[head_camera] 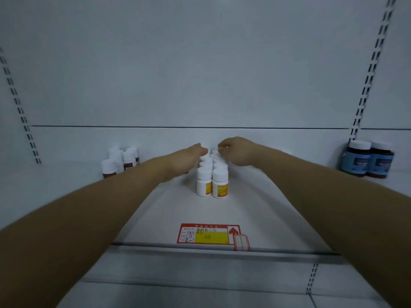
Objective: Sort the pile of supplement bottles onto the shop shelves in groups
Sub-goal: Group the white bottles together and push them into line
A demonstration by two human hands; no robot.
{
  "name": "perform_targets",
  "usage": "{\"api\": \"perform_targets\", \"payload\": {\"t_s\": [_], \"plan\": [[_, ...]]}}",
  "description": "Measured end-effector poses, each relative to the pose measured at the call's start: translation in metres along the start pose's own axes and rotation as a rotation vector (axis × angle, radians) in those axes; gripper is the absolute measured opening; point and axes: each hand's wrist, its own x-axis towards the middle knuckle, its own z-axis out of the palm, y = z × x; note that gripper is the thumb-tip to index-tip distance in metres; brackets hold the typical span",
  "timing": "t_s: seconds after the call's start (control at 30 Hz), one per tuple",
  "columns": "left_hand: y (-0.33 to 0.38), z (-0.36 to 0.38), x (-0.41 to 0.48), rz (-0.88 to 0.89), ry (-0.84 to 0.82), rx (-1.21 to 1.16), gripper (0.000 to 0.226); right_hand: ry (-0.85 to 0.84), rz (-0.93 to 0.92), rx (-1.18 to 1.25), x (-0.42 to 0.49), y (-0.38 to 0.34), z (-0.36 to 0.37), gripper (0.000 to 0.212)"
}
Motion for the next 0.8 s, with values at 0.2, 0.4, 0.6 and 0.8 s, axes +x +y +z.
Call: {"api": "perform_targets", "payload": {"t_s": [0.2, 0.4, 0.6, 0.8], "plan": [[-0.008, 0.003, 0.015, -0.106, 0.008, -0.084, 0.041, -0.026, -0.003, 0.047, 0.001, 0.0, 0.003, 0.039], [-0.003, 0.008, 0.012, -0.111, -0.05, -0.076, 0.053, -0.049, 0.011, 0.092, -0.001, 0.0, 0.004, 0.039], [-0.006, 0.004, 0.011, -0.094, -0.005, -0.1, 0.037, -0.003, 0.047, 0.178, -0.007, 0.003, 0.002, 0.04], [-0.007, 0.005, 0.007, -0.094, -0.01, -0.074, 0.048, -0.014, 0.074, 0.216, -0.017, 0.002, 0.002, 0.037]]}}
